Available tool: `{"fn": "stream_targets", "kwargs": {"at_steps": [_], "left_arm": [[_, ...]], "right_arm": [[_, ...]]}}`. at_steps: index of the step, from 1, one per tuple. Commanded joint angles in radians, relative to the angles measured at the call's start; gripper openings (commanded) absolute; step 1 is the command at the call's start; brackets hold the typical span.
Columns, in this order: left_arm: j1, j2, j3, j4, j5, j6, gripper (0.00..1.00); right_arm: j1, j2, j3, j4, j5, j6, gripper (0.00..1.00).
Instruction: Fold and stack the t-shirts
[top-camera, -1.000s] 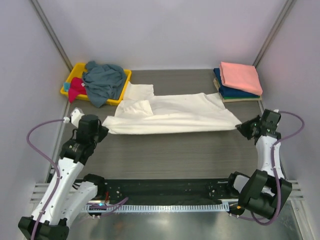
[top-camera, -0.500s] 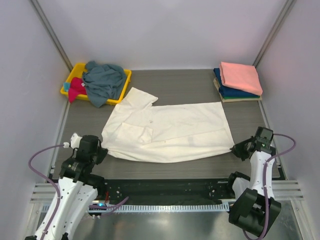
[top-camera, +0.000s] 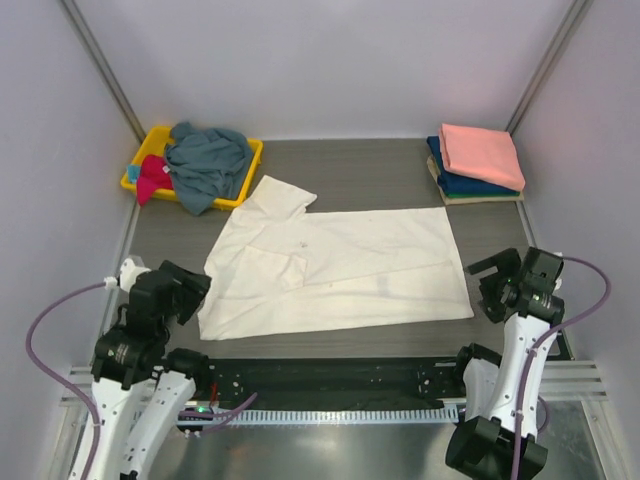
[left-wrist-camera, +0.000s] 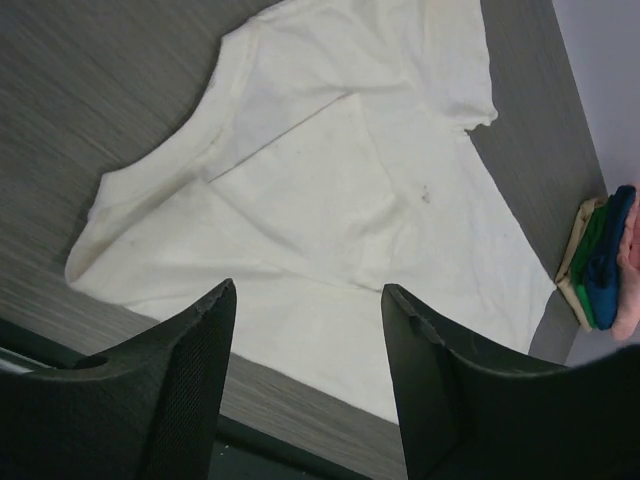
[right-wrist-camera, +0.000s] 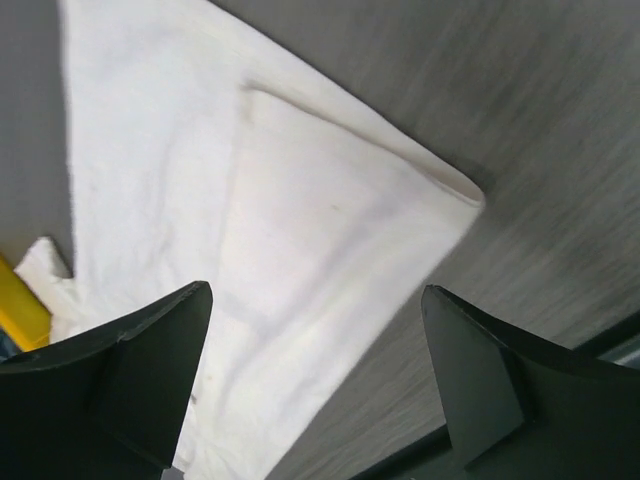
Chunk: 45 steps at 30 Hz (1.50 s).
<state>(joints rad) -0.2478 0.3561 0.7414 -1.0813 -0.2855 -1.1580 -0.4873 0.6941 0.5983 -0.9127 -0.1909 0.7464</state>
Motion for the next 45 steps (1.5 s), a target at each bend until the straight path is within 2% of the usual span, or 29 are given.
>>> {"fn": "stream_targets", "kwargs": {"at_steps": [1,2,4,8,9,12,13,18,19,22,23,26,32,41,45], "left_arm": [[0.004,0.151,0.093,0.193,0.049,0.176,0.61],[0.004,0.276,0.125,0.22,0.083,0.196,0.6],[0.004,0.426,0.195,0.277,0.088,0.259,0.6],[-0.001,0.764,0.383,0.424,0.089,0.389,0.6],[-0.001,0.89,0.463,0.469,0.085,0.408,0.6],[-0.002,1.096,0.637,0.517,0.12,0.472,0.59],[-0.002,1.226,0.677,0.521,0.15,0.48,0.58],[-0.015,1.542,0.933,0.551,0.169,0.515,0.57],[-0.015,1.64,1.028,0.551,0.155,0.523,0.57],[-0.015,1.788,1.185,0.502,0.129,0.557,0.56],[-0.015,1.876,1.296,0.483,0.125,0.566,0.56],[-0.013,2.045,1.493,0.419,0.108,0.616,0.57],[0.002,2.207,1.697,0.356,0.036,0.655,0.59],[0.005,2.282,1.687,0.328,0.042,0.649,0.62],[0.005,2.299,1.667,0.328,0.074,0.635,0.57]], "right_arm": [[0.003,-0.012,0.159,0.063,-0.074,-0.041,0.91],[0.004,0.023,0.191,0.087,-0.105,-0.053,0.9],[0.01,0.056,0.213,0.119,-0.134,-0.071,0.9],[0.061,0.142,0.264,0.184,-0.124,-0.111,0.89],[0.075,0.174,0.267,0.201,-0.125,-0.12,0.9],[0.146,0.26,0.279,0.251,-0.13,-0.136,0.91],[0.176,0.28,0.282,0.262,-0.13,-0.149,0.91],[0.32,0.364,0.299,0.293,-0.094,-0.188,0.91],[0.328,0.377,0.294,0.314,-0.111,-0.193,0.92],[0.357,0.387,0.288,0.334,-0.124,-0.2,0.92],[0.363,0.395,0.29,0.34,-0.125,-0.206,0.91],[0.38,0.413,0.291,0.347,-0.119,-0.217,0.91],[0.401,0.429,0.281,0.362,-0.111,-0.226,0.91],[0.42,0.447,0.267,0.382,-0.104,-0.216,0.91],[0.421,0.455,0.258,0.388,-0.093,-0.217,0.91]]}}
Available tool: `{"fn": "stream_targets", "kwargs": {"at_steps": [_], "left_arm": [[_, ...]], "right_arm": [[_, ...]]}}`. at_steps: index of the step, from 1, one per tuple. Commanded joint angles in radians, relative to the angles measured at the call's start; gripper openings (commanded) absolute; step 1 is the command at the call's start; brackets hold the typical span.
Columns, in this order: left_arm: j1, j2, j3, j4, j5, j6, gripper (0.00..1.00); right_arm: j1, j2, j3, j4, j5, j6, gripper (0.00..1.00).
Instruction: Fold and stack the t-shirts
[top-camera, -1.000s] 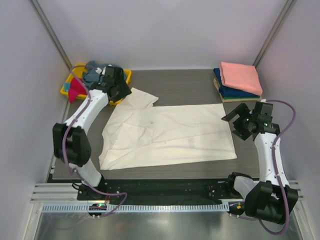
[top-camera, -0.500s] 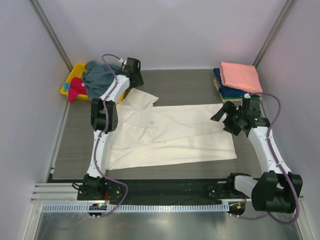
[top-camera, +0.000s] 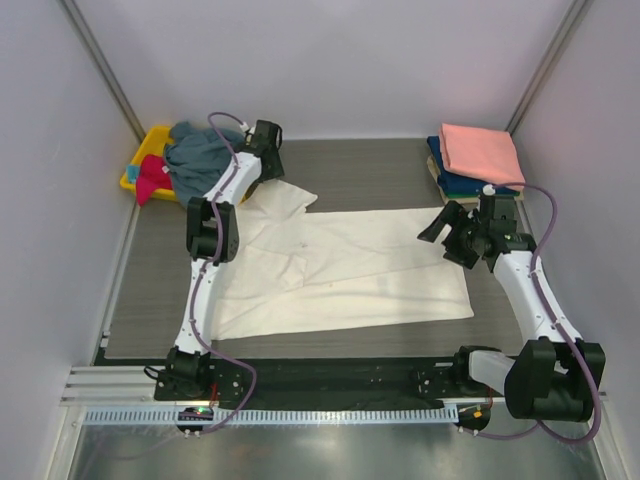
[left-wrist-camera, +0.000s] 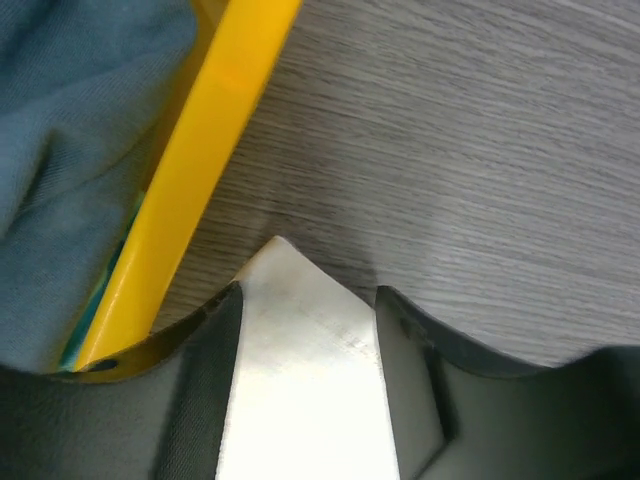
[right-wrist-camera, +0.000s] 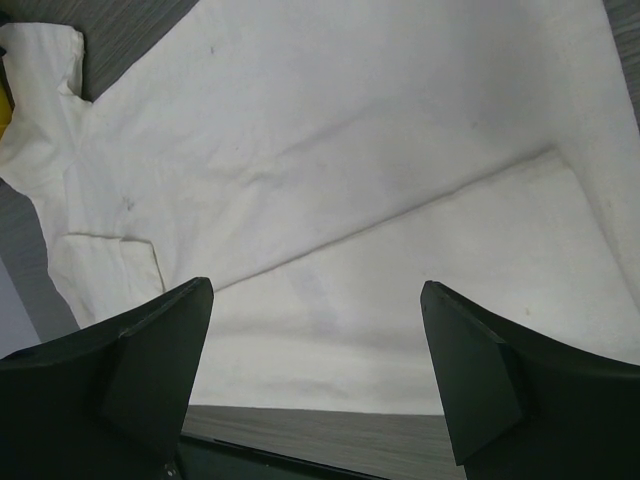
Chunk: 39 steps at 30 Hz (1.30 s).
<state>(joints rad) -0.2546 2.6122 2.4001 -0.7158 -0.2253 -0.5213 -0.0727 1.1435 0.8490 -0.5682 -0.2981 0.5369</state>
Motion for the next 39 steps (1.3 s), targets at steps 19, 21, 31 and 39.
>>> {"fn": "stream_targets", "kwargs": {"at_steps": [19,21,31,39], "left_arm": [[0.008,-0.186,-0.051,-0.152,0.084,-0.037,0.0],[0.008,-0.245,-0.102,-0.169,0.077,-0.016,0.0],[0.058,-0.475,-0.321,-0.267,-0.045,0.041,0.0],[0.086,-0.541,-0.372,-0.266,-0.014,0.047,0.0]], "right_arm": [[0.01,0.232,0.205,0.076,0.28,-0.021,0.87],[0.017,0.284,0.266,0.074,0.327,-0.031,0.82],[0.105,0.559,0.502,0.062,0.522,-0.049,0.68],[0.169,0.763,0.685,0.016,0.642,-0.084,0.66]]}}
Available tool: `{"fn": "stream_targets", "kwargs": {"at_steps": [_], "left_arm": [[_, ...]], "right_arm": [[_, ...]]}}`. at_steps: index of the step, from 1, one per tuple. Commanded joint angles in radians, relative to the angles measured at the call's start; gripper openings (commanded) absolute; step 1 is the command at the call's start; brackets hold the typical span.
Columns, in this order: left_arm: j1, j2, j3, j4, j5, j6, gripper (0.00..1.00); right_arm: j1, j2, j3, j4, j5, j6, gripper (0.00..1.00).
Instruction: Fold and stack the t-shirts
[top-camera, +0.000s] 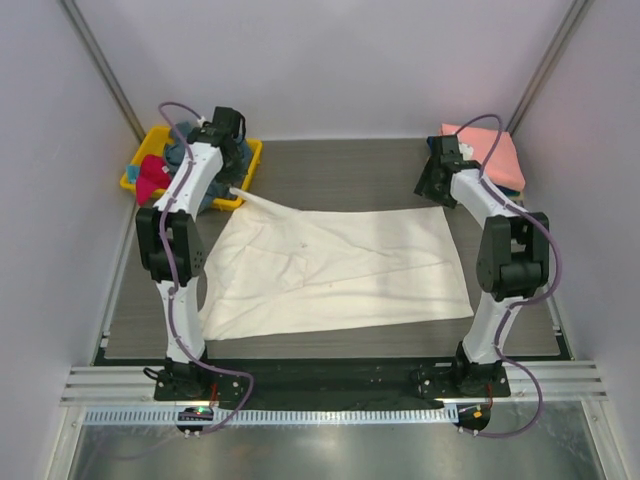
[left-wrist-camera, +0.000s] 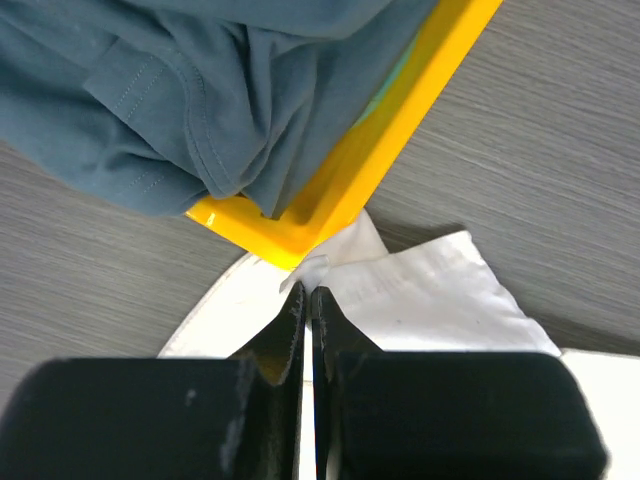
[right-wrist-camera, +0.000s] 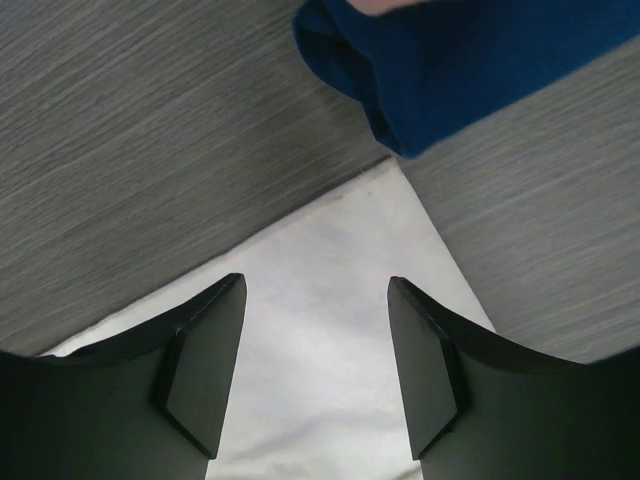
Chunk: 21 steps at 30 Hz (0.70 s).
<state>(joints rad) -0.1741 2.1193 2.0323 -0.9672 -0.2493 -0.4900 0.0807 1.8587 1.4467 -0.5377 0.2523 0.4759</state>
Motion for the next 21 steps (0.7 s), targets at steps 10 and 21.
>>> {"fn": "stream_targets", "kwargs": {"at_steps": [10,21], "left_arm": [[0.025,-0.065,-0.053,-0.005,0.044,0.016,0.0],[0.036,-0.062,-0.064,-0.002,0.061,0.014,0.0]], "right_arm": [[0.045,0.247,0.242,-0.042,0.14,-0.02,0.6],[0.07,0.329,0.218,-0.042,0.142,0.013,0.5]]}}
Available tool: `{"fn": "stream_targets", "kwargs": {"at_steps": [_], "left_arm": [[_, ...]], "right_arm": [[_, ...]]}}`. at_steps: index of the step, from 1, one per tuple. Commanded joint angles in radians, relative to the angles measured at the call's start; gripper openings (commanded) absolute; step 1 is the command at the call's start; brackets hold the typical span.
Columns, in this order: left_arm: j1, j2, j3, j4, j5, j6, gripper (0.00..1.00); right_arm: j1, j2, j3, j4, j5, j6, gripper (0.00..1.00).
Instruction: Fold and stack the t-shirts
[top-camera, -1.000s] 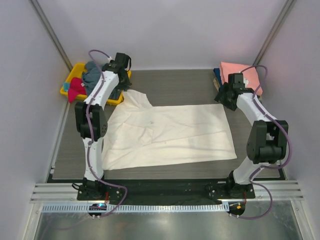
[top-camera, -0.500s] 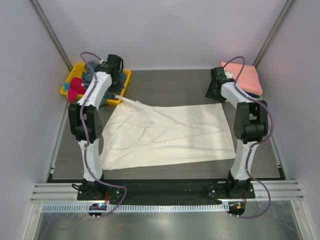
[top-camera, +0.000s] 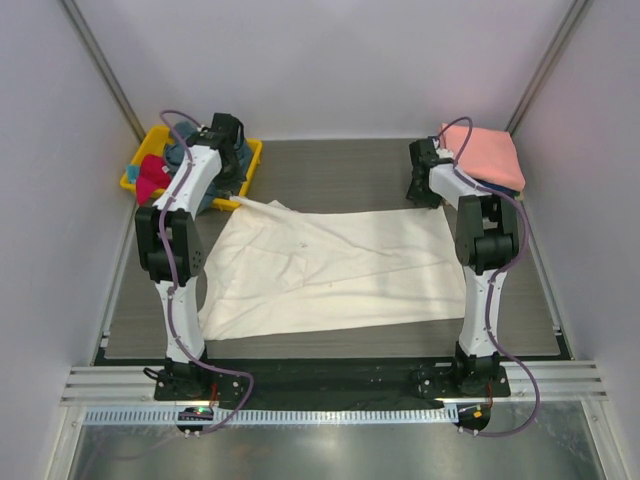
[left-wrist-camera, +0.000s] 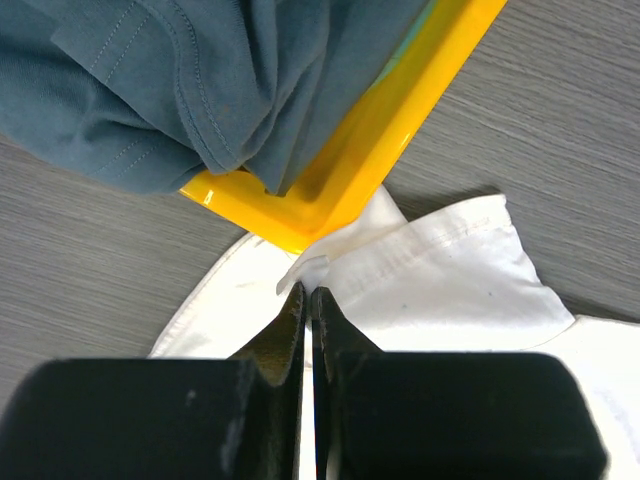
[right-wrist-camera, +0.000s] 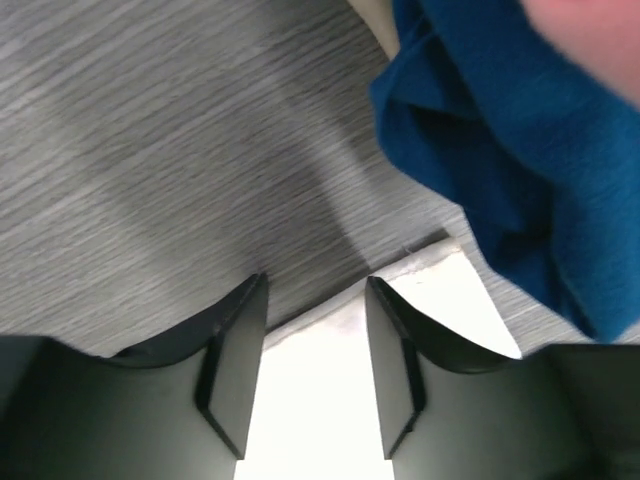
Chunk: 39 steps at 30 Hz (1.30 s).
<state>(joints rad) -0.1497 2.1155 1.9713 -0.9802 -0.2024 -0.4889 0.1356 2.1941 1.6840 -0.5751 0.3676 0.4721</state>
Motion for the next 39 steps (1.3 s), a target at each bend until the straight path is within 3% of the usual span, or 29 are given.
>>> {"fn": "stream_targets", "kwargs": {"at_steps": [1,4,10,11,13,18,21,31,39], "left_arm": [[0.013,-0.058,-0.002,0.009,0.017,0.012,0.0],[0.013,-0.058,-0.006,0.012,0.018,0.012,0.0],[0.013,-0.057,-0.014,0.015,0.014,0.012,0.0],[0.015,-0.057,-0.014,0.014,0.014,0.012,0.0],[0.013,-0.057,-0.015,0.015,0.015,0.012,0.0],[0.013,-0.057,-0.019,0.017,0.014,0.01,0.0],[0.013,-0.058,-0.02,0.015,0.012,0.012,0.0],[0.015,-0.055,-0.025,0.018,0.018,0.01,0.0],[0.013,-0.058,-0.026,0.018,0.021,0.01,0.0]], "right_arm": [[0.016,-0.008,-0.03,0.001,0.028,0.022,0.48],[0.018,-0.004,-0.061,0.014,0.031,0.022,0.3],[0.019,-0.03,-0.127,0.032,0.027,0.037,0.08],[0.019,-0.045,-0.147,0.034,0.022,0.04,0.09],[0.018,-0.059,-0.158,0.04,0.033,0.045,0.26],[-0.002,-0.105,-0.129,0.037,0.056,0.019,0.52],[-0.01,-0.122,-0.092,0.017,0.07,0.008,0.6],[-0.013,-0.155,-0.061,-0.031,0.073,-0.007,0.7],[-0.022,-0.171,-0.07,-0.039,0.059,-0.01,0.71]]}}
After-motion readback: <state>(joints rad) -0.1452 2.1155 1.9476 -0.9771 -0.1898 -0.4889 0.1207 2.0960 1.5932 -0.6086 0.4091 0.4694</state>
